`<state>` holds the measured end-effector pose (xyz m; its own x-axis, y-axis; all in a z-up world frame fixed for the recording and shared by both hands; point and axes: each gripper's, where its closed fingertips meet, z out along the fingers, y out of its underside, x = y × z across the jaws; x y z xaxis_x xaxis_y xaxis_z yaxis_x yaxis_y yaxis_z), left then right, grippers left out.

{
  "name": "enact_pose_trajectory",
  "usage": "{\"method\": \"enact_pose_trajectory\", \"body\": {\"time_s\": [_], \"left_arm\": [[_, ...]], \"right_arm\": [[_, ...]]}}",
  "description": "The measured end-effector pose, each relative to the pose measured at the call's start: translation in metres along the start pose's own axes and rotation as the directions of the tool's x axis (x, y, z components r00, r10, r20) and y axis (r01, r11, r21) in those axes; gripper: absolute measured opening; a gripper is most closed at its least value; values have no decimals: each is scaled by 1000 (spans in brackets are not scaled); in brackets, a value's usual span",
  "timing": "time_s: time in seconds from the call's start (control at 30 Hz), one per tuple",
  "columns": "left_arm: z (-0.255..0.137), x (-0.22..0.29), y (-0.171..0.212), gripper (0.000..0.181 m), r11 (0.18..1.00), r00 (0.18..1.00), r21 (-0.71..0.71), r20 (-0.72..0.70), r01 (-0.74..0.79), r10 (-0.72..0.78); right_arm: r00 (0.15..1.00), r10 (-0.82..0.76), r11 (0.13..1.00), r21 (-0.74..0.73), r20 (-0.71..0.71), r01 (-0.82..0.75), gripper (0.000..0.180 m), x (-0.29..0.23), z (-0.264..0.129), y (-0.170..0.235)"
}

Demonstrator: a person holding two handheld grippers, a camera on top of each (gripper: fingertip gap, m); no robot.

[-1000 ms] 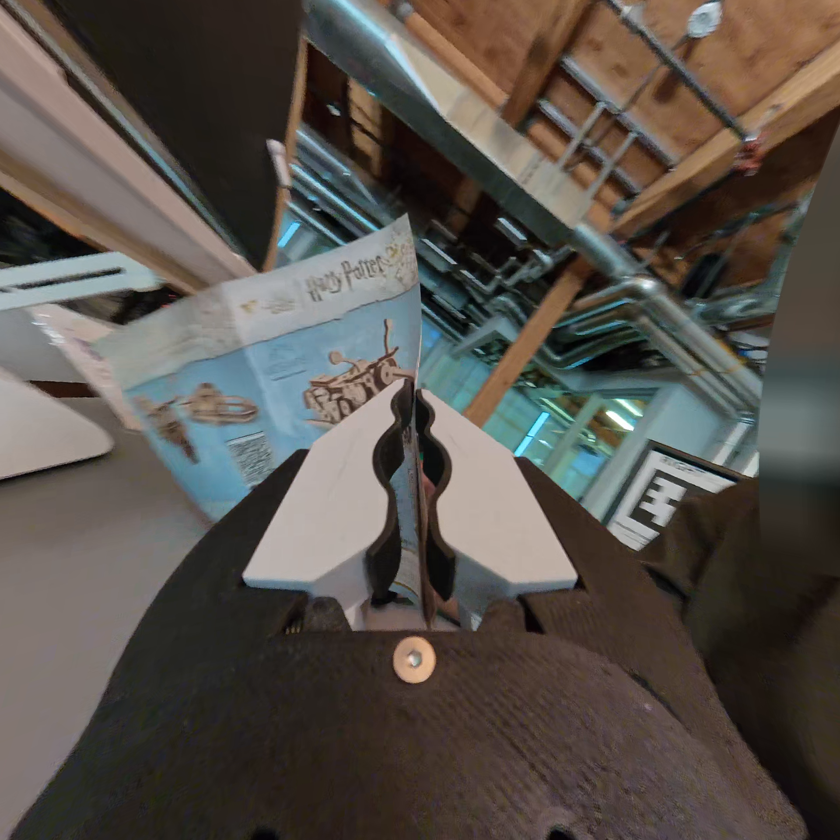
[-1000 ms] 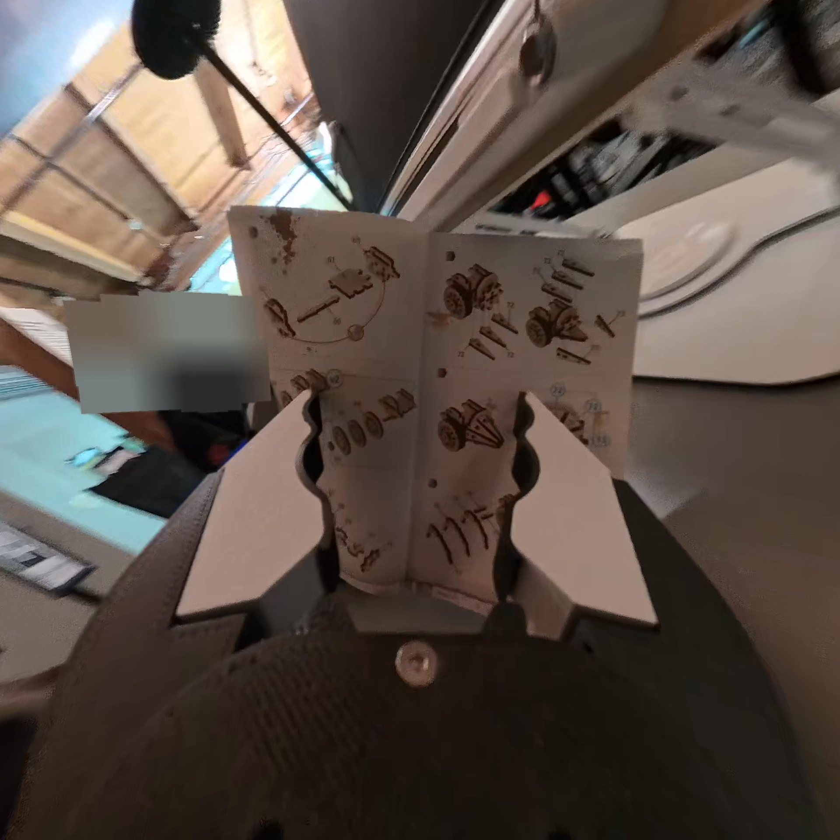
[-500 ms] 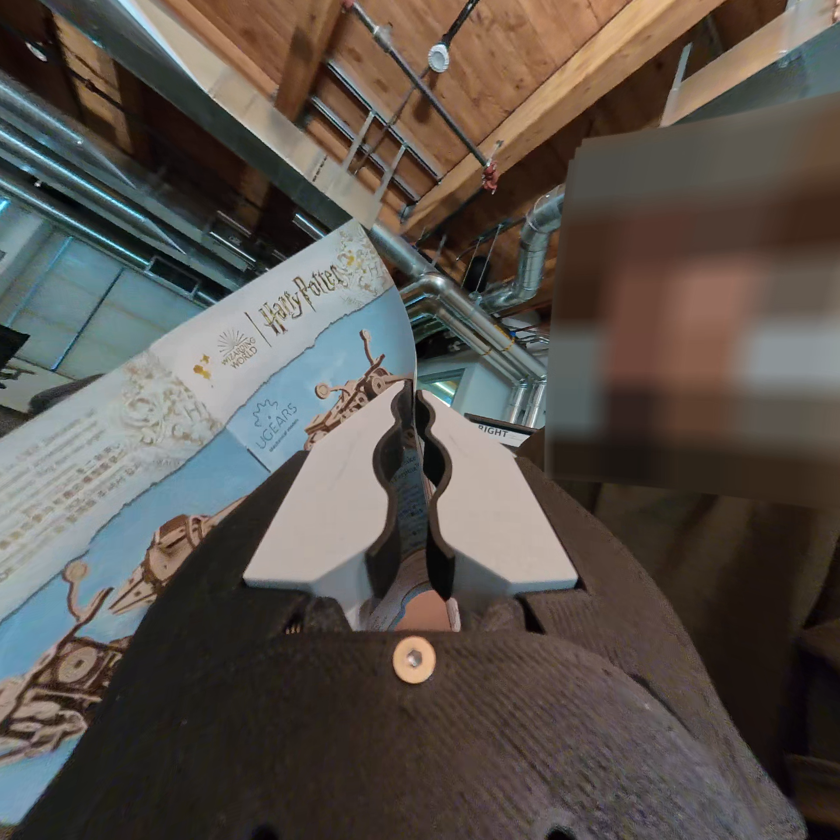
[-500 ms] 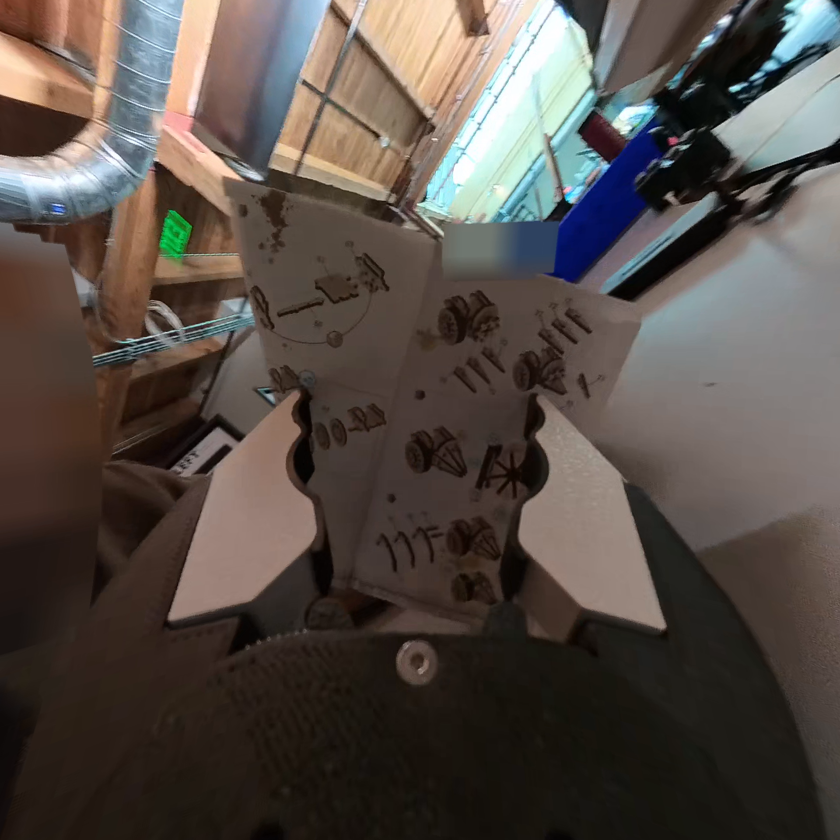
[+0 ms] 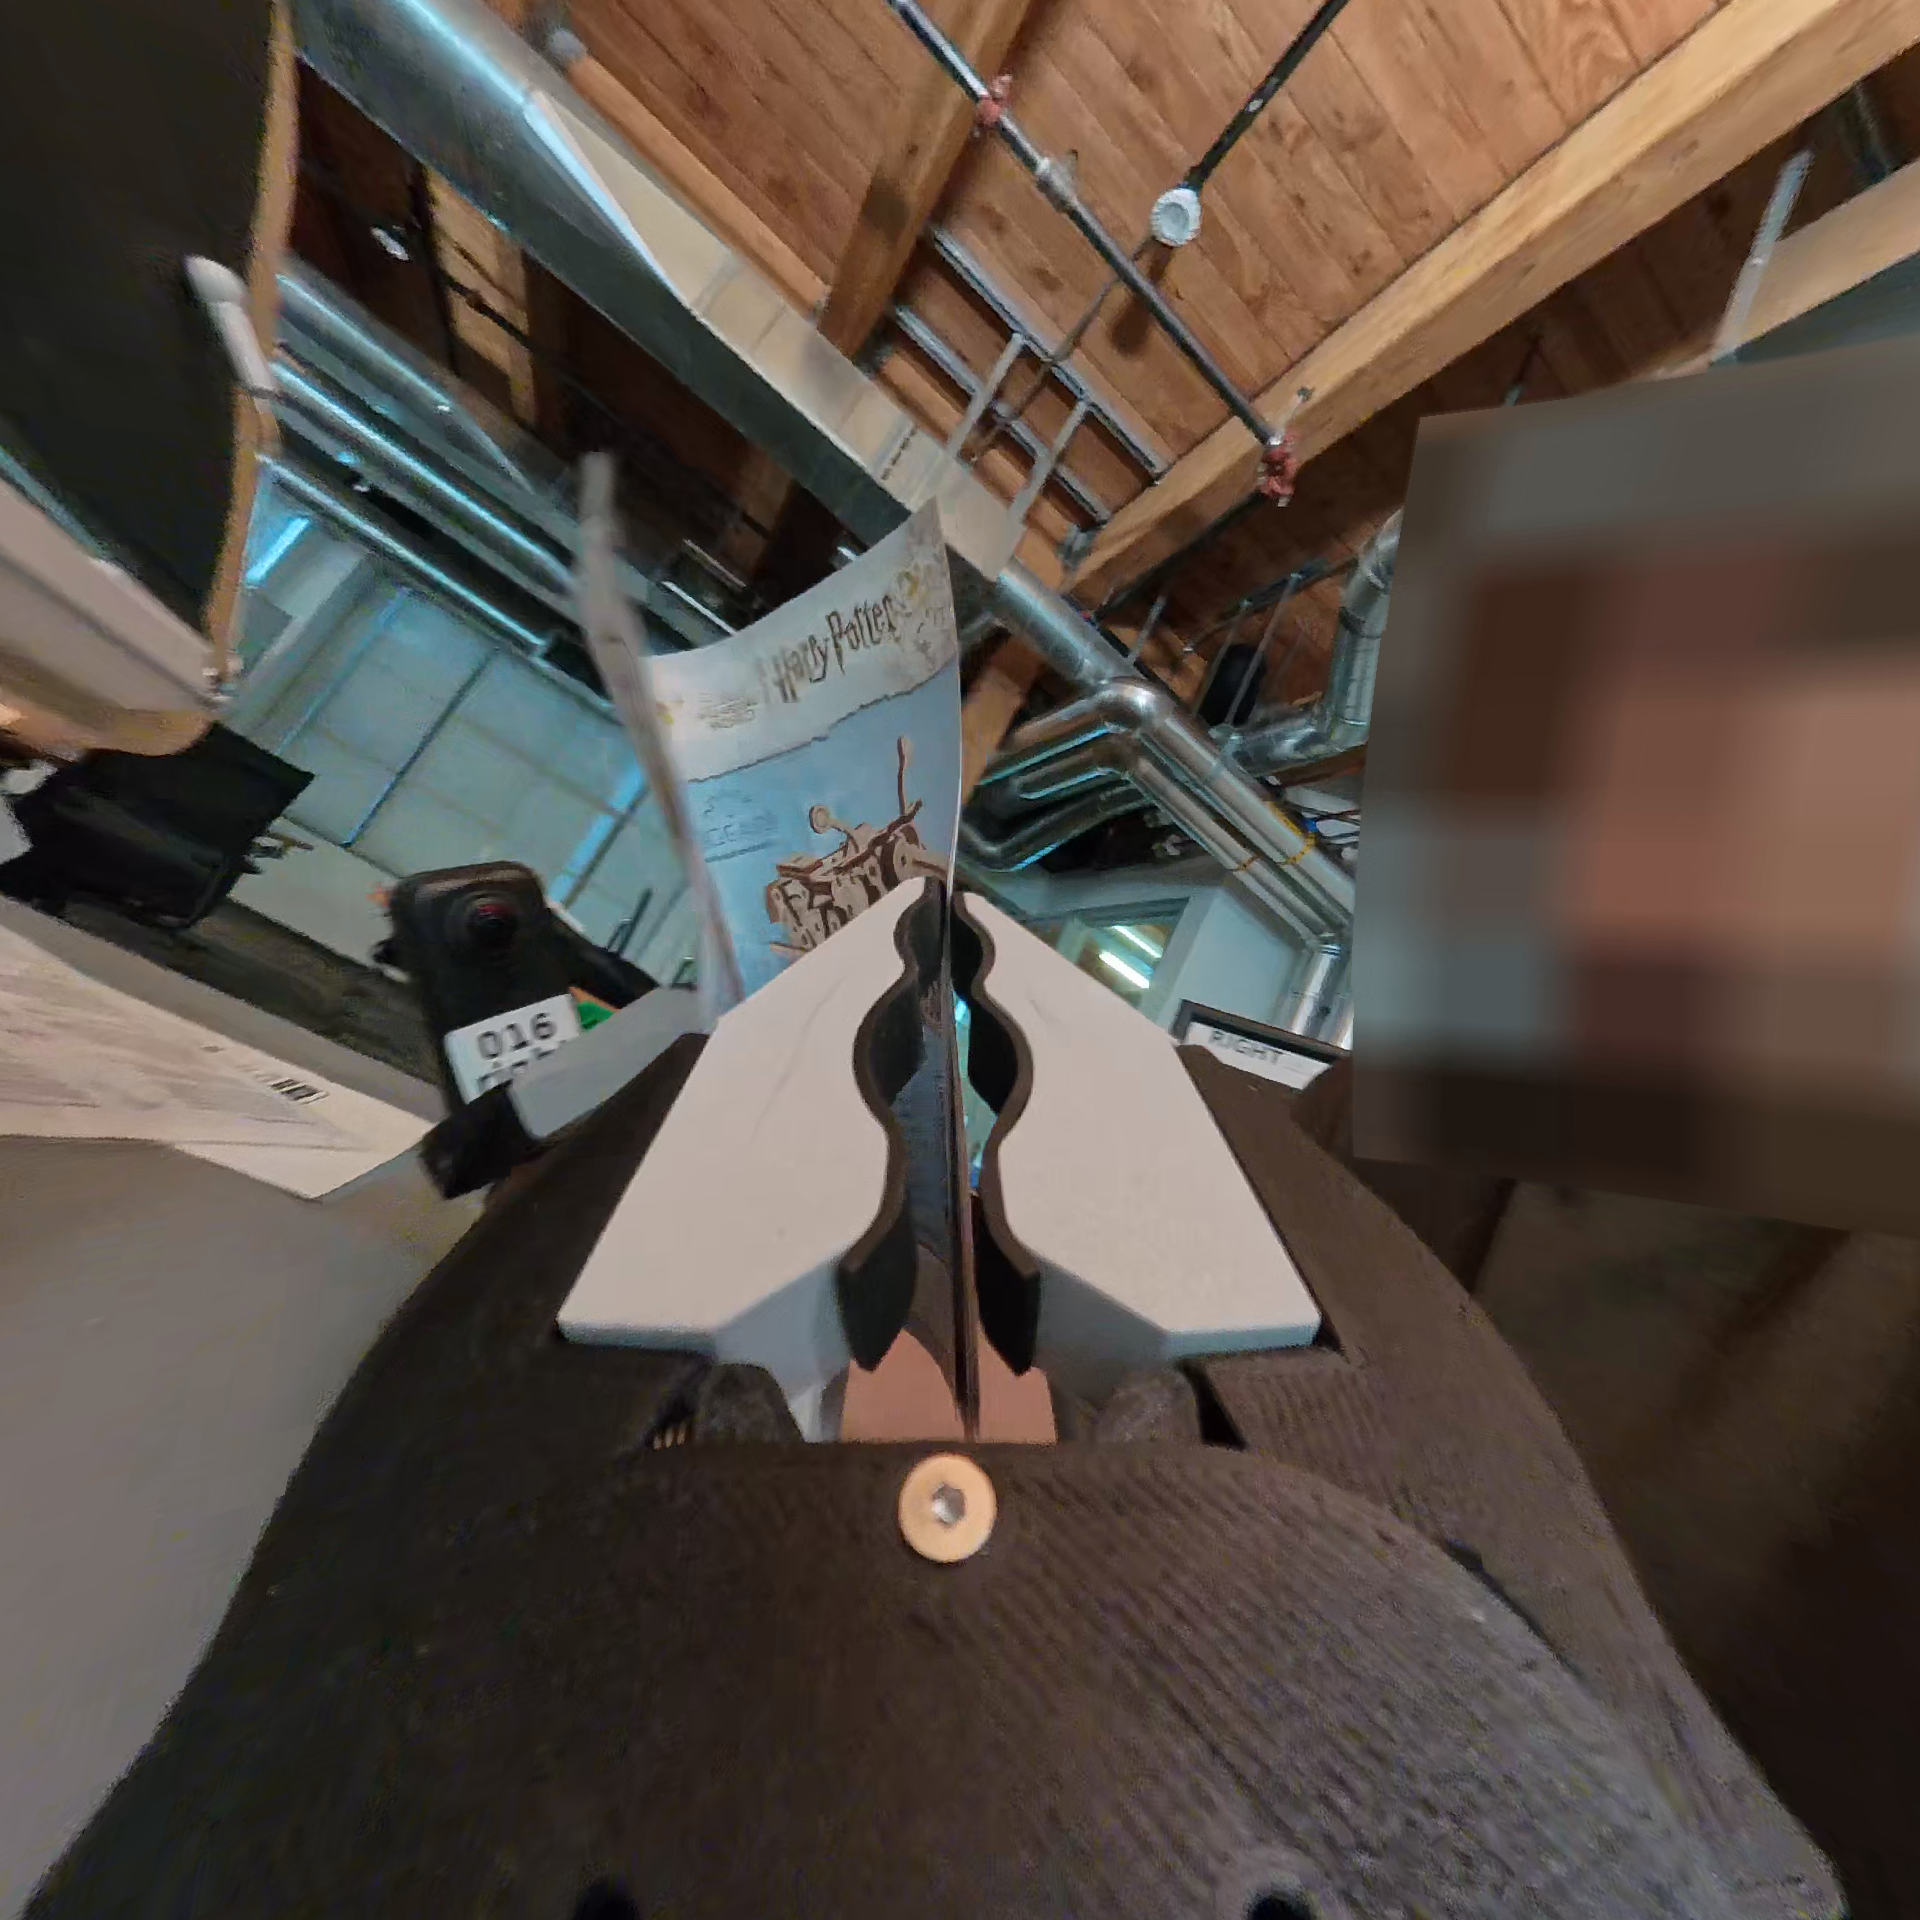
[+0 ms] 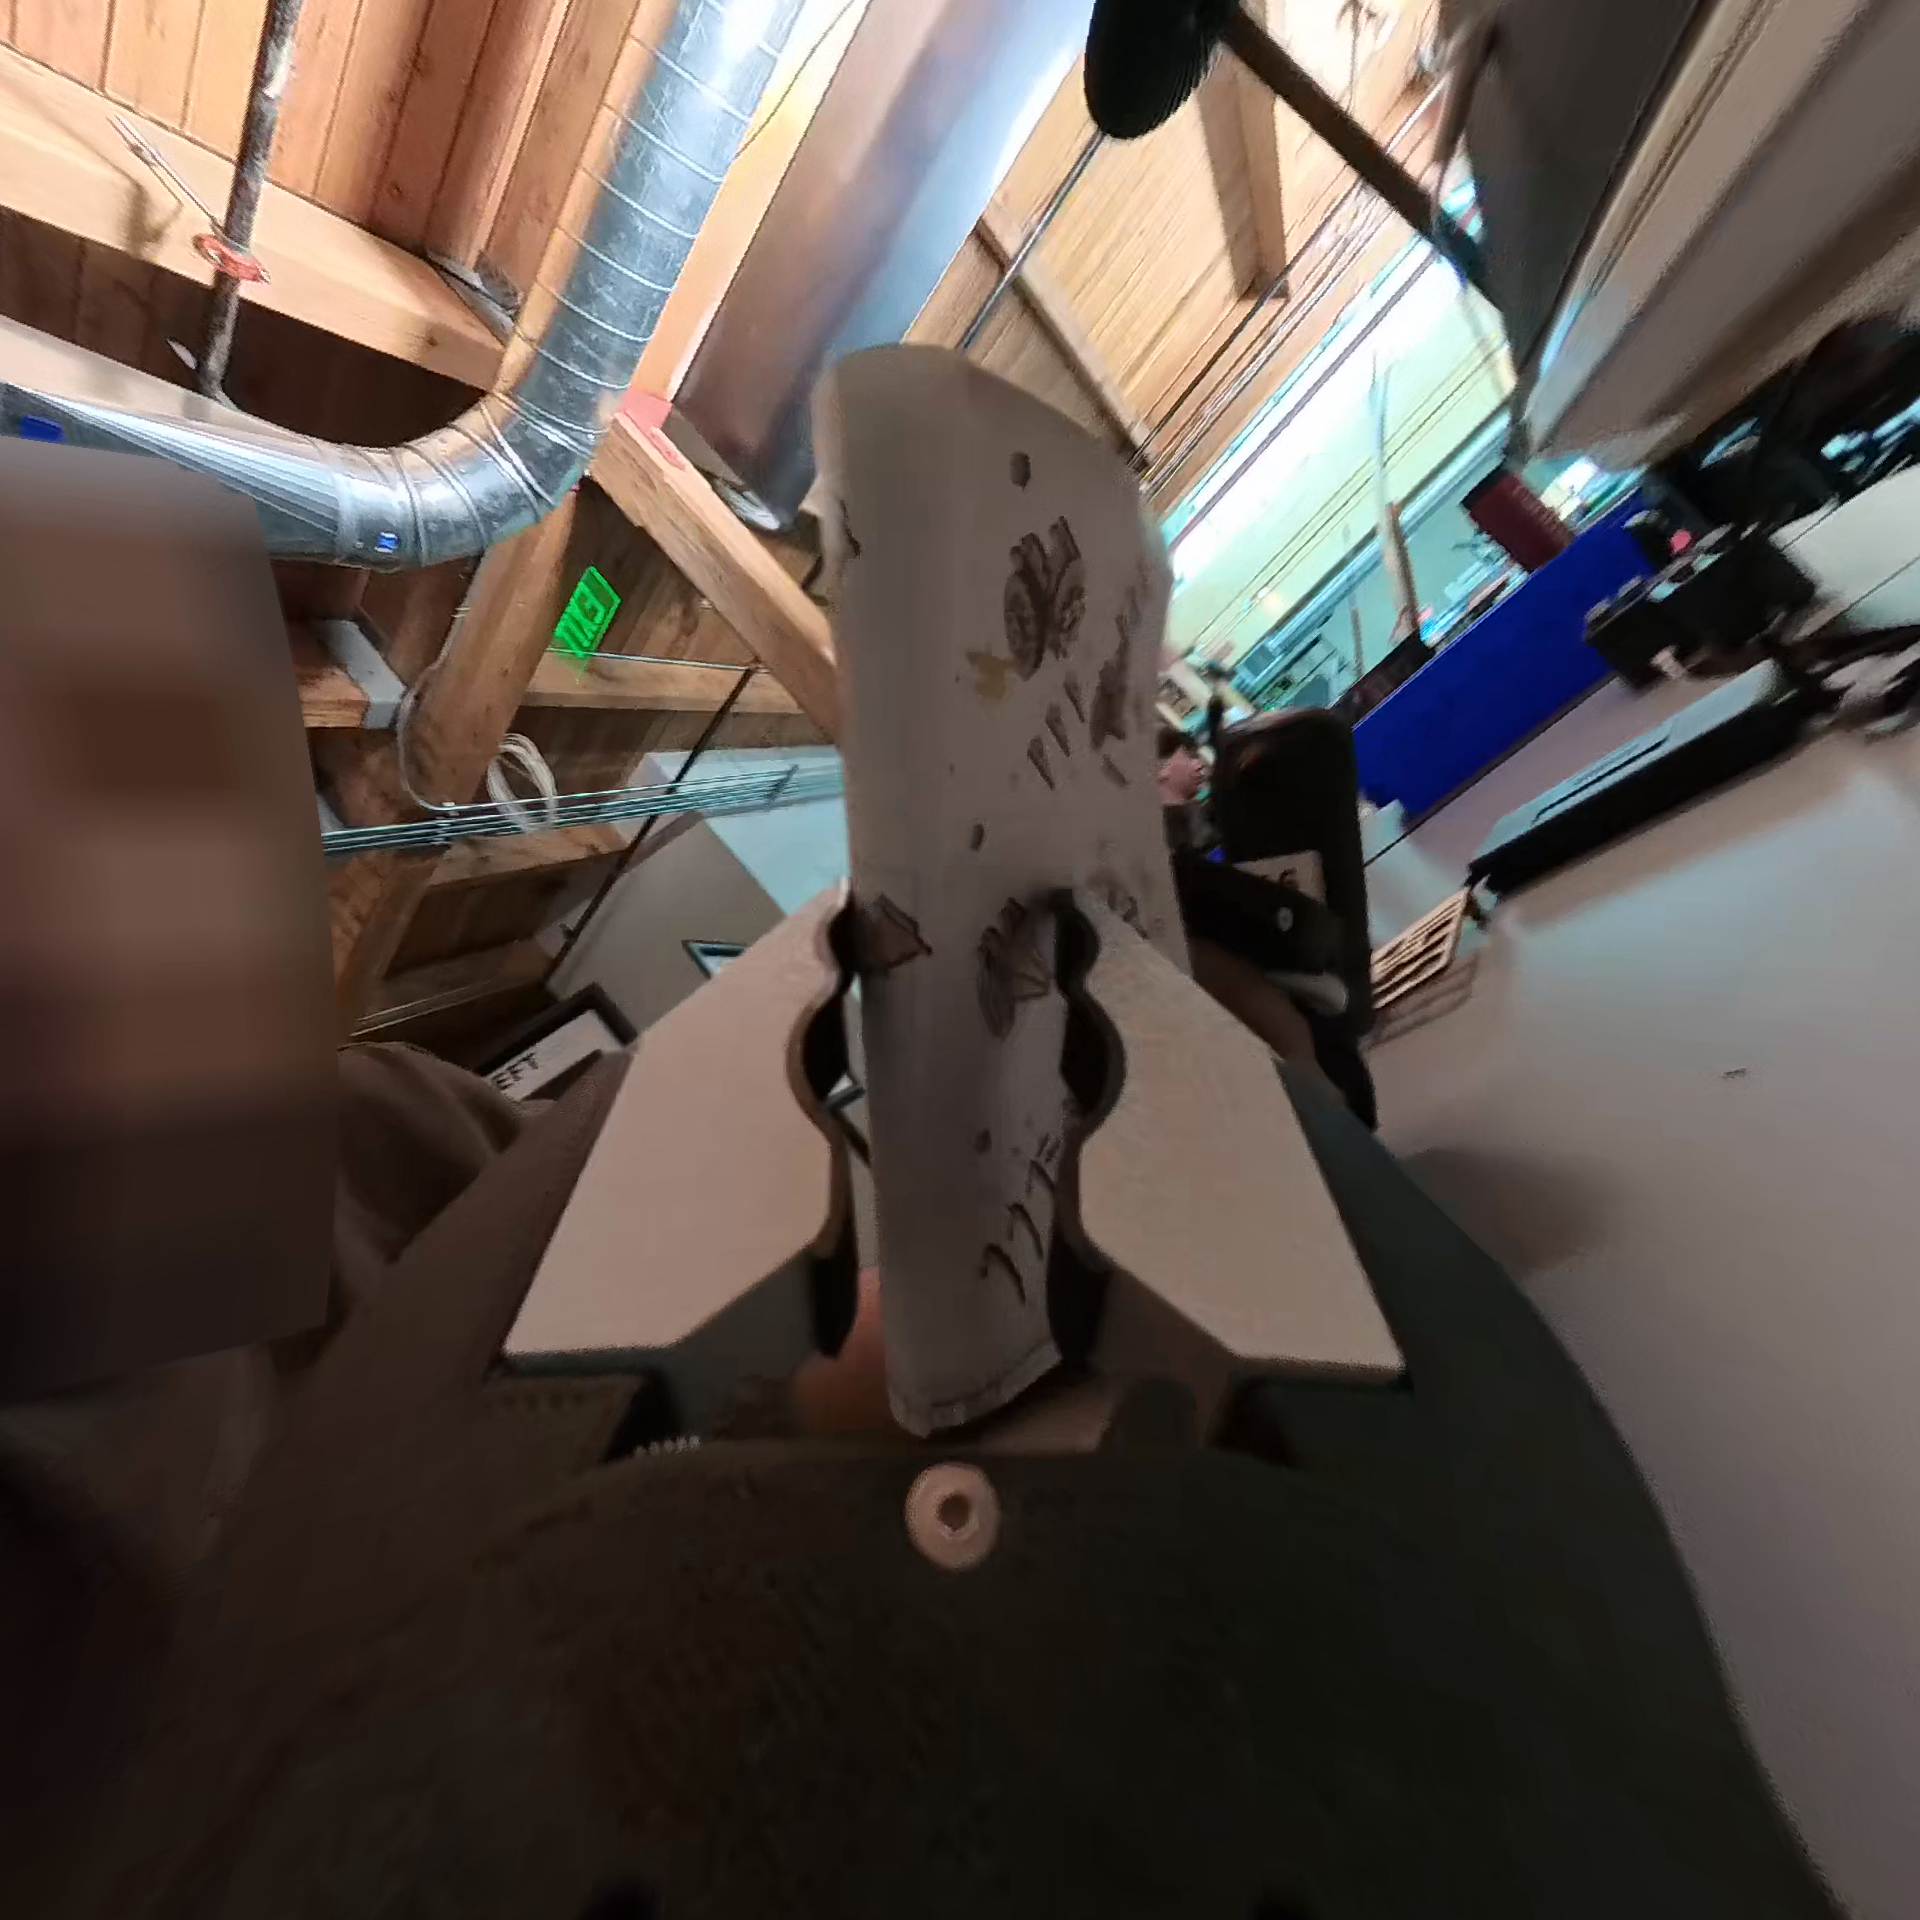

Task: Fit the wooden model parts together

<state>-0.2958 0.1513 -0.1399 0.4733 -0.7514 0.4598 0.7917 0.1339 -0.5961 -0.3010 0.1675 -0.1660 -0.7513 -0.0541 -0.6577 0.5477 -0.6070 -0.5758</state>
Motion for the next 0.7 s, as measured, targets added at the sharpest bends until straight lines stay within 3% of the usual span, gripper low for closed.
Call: {"method": "enact_pose_trajectory", "body": {"time_s": [0.17, 0.4, 0.7], "left_arm": [[-9, -29, -3, 0, 998, 976, -7, 207, -66, 66], [-20, -41, -15, 0, 993, 945, 35, 312, -112, 96], [-31, -54, -18, 0, 995, 919, 55, 390, -83, 55]], "right_arm": [[987, -124, 991, 46, -98, 129, 5, 4, -11, -13], [982, -148, 981, 109, -115, 160, 21, 2, -22, -26], [969, -160, 977, 108, -189, 182, 5, 10, -29, -30]]}}
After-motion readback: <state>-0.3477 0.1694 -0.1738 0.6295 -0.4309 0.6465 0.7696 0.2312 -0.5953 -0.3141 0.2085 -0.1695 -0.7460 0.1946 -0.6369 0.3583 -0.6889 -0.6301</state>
